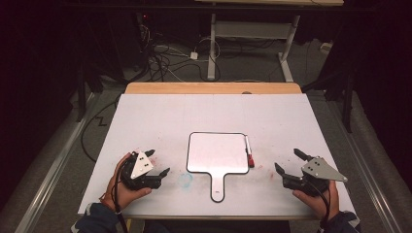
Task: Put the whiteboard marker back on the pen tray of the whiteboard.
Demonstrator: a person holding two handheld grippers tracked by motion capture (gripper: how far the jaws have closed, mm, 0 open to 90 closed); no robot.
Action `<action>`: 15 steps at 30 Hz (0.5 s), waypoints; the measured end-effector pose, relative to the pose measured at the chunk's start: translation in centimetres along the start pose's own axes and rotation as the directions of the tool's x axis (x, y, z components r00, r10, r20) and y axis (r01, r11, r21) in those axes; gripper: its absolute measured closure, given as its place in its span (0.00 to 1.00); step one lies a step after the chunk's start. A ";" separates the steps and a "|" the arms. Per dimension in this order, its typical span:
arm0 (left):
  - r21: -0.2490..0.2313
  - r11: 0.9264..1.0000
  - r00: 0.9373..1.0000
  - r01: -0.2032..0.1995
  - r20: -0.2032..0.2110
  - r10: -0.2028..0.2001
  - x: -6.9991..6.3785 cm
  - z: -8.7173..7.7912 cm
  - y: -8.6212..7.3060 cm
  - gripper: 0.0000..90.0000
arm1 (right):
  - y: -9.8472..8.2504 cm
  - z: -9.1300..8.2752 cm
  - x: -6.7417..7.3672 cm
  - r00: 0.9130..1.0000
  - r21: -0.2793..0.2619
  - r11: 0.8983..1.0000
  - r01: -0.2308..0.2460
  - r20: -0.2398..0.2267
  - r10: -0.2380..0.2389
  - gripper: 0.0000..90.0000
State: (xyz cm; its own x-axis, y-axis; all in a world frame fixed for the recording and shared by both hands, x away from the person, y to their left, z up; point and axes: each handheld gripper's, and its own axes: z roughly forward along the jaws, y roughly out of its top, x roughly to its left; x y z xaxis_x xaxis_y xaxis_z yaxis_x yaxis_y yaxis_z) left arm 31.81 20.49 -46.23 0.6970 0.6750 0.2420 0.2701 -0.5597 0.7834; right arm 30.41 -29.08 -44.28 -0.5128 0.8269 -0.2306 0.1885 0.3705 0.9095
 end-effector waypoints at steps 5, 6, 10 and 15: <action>0.003 1.000 1.000 0.006 0.004 -0.006 0.0 0.0 -0.1 0.23 | 0.1 0.0 0.1 1.000 0.002 1.000 0.001 -0.001 -0.001 0.24; 0.006 1.000 1.000 0.006 0.002 -0.006 0.0 0.0 -0.1 0.23 | 0.1 0.0 0.1 1.000 0.002 1.000 0.004 -0.002 -0.004 0.24; 0.005 1.000 1.000 0.008 0.000 -0.008 0.0 -0.1 -0.1 0.23 | 0.1 0.2 -0.1 1.000 0.003 1.000 -0.013 -0.016 0.013 0.25; 0.007 1.000 1.000 0.011 -0.005 -0.011 0.2 -0.1 -0.1 0.23 | 0.1 0.3 0.0 1.000 0.005 1.000 0.004 -0.013 -0.004 0.25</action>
State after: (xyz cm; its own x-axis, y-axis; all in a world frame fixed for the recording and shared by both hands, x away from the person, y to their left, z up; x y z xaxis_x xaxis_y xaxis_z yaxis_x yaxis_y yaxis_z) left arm 31.82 20.71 -46.24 0.6907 0.6835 0.2363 0.2820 -0.5555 0.7822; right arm 30.67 -28.94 -44.23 -0.5243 0.8199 -0.2301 0.1903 0.3762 0.9068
